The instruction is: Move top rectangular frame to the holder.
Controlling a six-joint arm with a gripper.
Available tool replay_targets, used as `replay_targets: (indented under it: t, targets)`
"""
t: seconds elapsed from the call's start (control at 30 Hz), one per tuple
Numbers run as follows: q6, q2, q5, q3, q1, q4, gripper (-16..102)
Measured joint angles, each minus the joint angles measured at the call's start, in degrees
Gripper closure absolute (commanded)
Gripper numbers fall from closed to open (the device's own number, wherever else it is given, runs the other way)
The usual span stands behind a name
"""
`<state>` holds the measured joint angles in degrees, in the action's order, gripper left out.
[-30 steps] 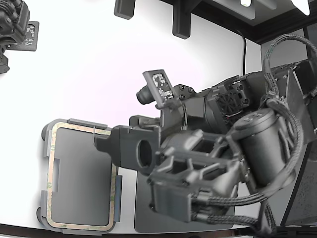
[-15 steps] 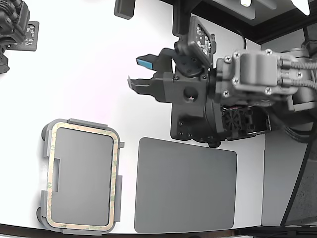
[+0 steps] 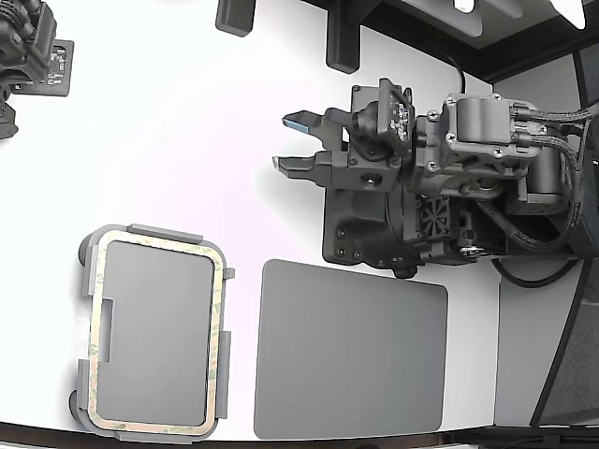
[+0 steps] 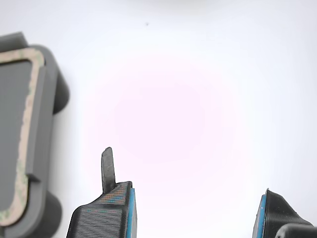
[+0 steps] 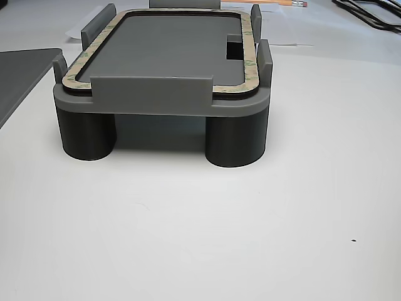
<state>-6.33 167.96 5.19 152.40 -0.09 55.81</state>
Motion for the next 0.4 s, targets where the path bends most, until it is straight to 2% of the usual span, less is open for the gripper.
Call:
replay_targets:
  t: [0.13,0.4]
  targets:
    - [-0.97,0.00,2.02,0.00,0.00,0.00,-14]
    - [-1.05,0.00,2.11,0.00,0.00,0.09,-14]
